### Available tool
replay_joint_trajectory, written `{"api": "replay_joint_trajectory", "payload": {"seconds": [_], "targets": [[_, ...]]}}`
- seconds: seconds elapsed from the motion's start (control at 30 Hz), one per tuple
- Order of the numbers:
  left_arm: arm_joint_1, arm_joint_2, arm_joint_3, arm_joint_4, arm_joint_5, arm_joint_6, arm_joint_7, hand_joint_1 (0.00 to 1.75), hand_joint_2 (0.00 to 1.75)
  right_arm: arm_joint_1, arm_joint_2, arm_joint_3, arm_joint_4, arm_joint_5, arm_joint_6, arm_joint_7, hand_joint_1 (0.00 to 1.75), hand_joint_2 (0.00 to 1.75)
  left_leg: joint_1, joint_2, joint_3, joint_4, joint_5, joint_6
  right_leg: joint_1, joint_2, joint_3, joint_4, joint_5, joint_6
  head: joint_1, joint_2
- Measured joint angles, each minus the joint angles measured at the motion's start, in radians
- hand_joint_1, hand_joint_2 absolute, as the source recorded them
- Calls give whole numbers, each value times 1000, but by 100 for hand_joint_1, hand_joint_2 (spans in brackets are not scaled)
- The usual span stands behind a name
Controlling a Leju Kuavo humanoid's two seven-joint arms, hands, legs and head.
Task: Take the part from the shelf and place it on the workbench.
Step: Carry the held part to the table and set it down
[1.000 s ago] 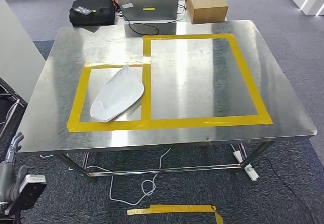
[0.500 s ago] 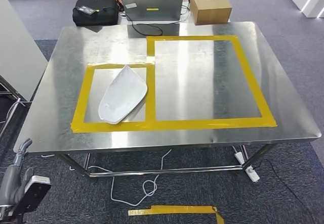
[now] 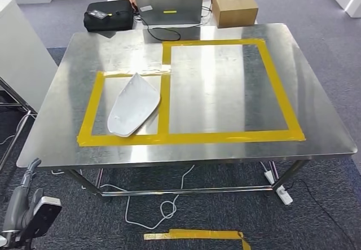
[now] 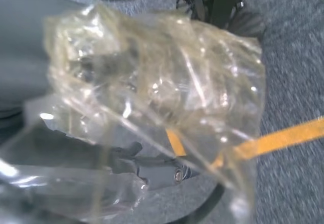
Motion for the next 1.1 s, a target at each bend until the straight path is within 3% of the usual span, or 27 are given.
{"api": "replay_joint_trajectory", "payload": {"seconds": [0.1, 0.13, 0.17, 0.2, 0.27, 0.33, 0.37, 0.43, 0.47, 0.5, 0.6, 0.63, 0.67, 0.7, 0.77, 0.83, 0.87, 0.9, 0.97, 1.03, 1.1], "targets": [[-2, -5, 3, 8, -6, 0, 1, 0, 0, 0, -1, 0, 0, 0, 2, -5, 0, 0, 6, 3, -57, 170, -120, -15, 2, -8, -23, 0, 16, -11, -4, 0], [-2, -8, 4, 13, -7, 0, 3, 0, 0, 0, -1, 0, 0, 0, 3, -6, 0, 0, 7, 4, -66, 215, -140, -17, 3, -10, -32, 1, 22, -12, -4, 0], [-2, -10, 6, 18, -9, -1, 4, 0, 0, -1, -1, 0, 0, 0, 3, -6, 0, 0, 8, 4, -59, 228, -141, -18, 3, -12, -42, 2, 28, -11, -4, 0], [-2, -12, 8, 22, -10, -2, 6, 0, 0, -1, -1, 0, 0, 0, 3, -7, 0, 0, 8, 4, -34, 204, -123, -18, 4, -13, -52, 4, 35, -10, -4, 0], [-4, -17, 15, 30, -15, -5, 9, 0, 0, -1, -2, 0, 0, 0, 3, -8, 0, 0, 9, 6, 60, 71, -72, -13, 5, -15, -69, 9, 47, -4, -5, 0], [-6, -21, 21, 35, -19, -7, 10, 0, 0, -2, -2, 0, 0, 0, 3, -9, 0, 0, 5, 7, 134, -46, -52, -5, 7, -15, -78, 12, 60, 6, -4, 0], [-6, -23, 23, 37, -19, -8, 10, 0, 0, -2, -2, 0, 0, 0, 3, -9, 0, 0, 2, 7, 146, -69, -53, 0, 7, -15, -80, 12, 68, 13, -5, 0], [-5, -27, 27, 42, -24, -12, 11, 0, 0, -1, -2, 0, 0, 0, 3, -9, 0, 0, 0, 7, 137, -73, -43, 13, 6, -15, -82, 9, 81, 27, -7, 0], [-6, -30, 30, 44, -30, -15, 13, 0, 0, -1, -2, 0, 0, 0, 2, -9, 0, 0, 0, 8, 130, -74, -34, 21, 5, -14, -87, 13, 73, 33, -8, 0], [-6, -34, 34, 47, -38, -18, 14, 0, 0, 0, -2, 0, 0, 0, 2, -8, 0, 0, 2, 10, 121, -75, -24, 29, 4, -11, -97, 30, 48, 38, -7, 0], [-7, -50, 50, 64, -57, -26, 19, 0, 0, 0, -2, 0, 0, 0, 0, -6, 0, 0, 1, 13, 84, -75, 6, 44, 4, -4, -146, 191, -94, 46, -4, 0], [-8, -55, 58, 74, -64, -28, 20, 0, 0, 0, -3, 0, 0, 0, 0, -5, 0, 0, -1, 13, 69, -73, 17, 45, 4, -3, -155, 250, -121, 47, -4, 0], [-8, -61, 66, 84, -75, -31, 21, 0, 0, 0, -3, 0, 0, 0, 0, -4, 0, 0, -3, 13, 55, -72, 27, 45, 4, -3, -151, 284, -123, 47, -4, 0], [-8, -67, 77, 96, -88, -33, 21, 0, 0, 0, -3, 0, 0, 0, 0, -3, 0, 0, -5, 13, 41, -69, 36, 44, 5, -3, -131, 284, -104, 45, -4, 0], [-12, -81, 102, 121, -118, -37, 21, 0, 0, -1, -4, 0, 0, 0, 0, -2, 0, 0, -7, 12, 18, -64, 51, 41, 7, -1, -38, 181, -51, 36, -4, 0], [-21, -94, 129, 151, -146, -41, 21, 0, 0, -5, -6, 0, 0, 0, -1, -2, 0, 0, -11, 12, 1, -56, 64, 34, 11, 2, 70, 33, -43, 25, -4, 0], [-26, -101, 142, 168, -161, -41, 20, 0, 0, -8, -7, 0, 0, 0, -1, -2, 0, 0, -12, 12, -5, -52, 71, 29, 13, 3, 97, -14, -52, 22, -4, 0], [-31, -107, 154, 185, -176, -41, 20, 0, 0, -9, -7, 0, 0, 0, -1, -1, 0, 0, -13, 12, -9, -50, 79, 23, 15, 4, 105, -36, -58, 20, -5, 0], [-38, -118, 174, 215, -198, -41, 18, 0, 0, -8, -7, 0, 0, 0, -1, -1, 0, 0, -10, 11, -17, -45, 83, 12, 13, 0, 89, -41, -50, 8, -4, 0], [-40, -125, 190, 238, -204, -39, 16, 0, 0, -7, -8, 0, 0, 0, -2, 0, 0, 0, -7, 11, -34, 2, 24, 1, 10, -6, 72, -44, -32, -10, -6, 0], [-43, -129, 200, 256, -209, -39, 16, 0, 0, -7, -8, 0, 0, 0, -2, 1, 0, 0, -1, 11, -63, 117, -79, -11, 11, -11, 47, -42, -12, -18, -9, 0]]}}
